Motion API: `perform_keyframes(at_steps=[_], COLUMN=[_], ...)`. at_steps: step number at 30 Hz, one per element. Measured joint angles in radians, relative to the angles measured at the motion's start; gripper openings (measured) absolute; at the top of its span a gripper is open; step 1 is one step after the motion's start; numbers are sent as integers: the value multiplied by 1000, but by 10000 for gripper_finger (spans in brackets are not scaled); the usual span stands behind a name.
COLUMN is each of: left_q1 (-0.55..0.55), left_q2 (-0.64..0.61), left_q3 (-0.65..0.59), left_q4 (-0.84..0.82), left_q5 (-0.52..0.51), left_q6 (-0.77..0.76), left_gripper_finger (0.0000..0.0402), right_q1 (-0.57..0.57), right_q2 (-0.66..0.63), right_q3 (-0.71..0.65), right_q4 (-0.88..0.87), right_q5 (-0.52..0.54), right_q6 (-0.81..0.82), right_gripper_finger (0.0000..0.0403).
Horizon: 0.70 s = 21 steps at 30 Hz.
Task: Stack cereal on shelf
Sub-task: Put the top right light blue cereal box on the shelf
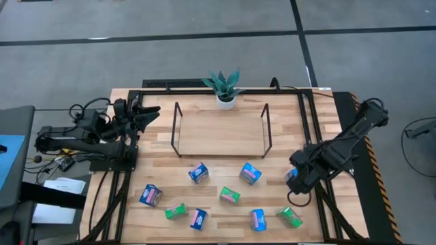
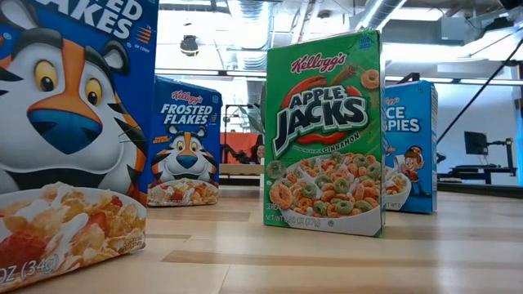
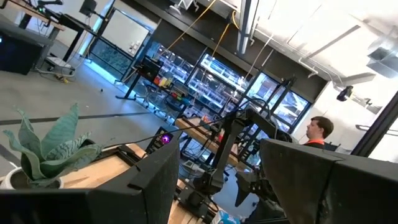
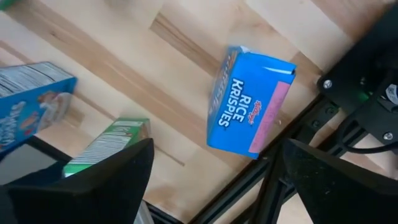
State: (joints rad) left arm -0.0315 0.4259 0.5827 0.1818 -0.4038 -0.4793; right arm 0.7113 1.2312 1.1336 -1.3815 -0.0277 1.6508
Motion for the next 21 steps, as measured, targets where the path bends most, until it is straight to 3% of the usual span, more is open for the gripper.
perform_keyframes(at_steps=[7, 17, 21], left_q1=[0, 0, 0], left_q2=[0, 0, 0], left_q3=[0, 0, 0], left_q4=[-8, -28, -53], left_q5=[3, 2, 6], left_q6=[-3, -32, -70], left_gripper_finger=[221, 289, 300], right_q1=[-15, -47, -47], right_q2=[30, 19, -17], right_q3=[0, -20, -133], right_q4=[-7, -30, 125], right_q5=[0, 76, 33], right_q6=[-1, -3, 4], right_gripper_finger=[395, 385, 381])
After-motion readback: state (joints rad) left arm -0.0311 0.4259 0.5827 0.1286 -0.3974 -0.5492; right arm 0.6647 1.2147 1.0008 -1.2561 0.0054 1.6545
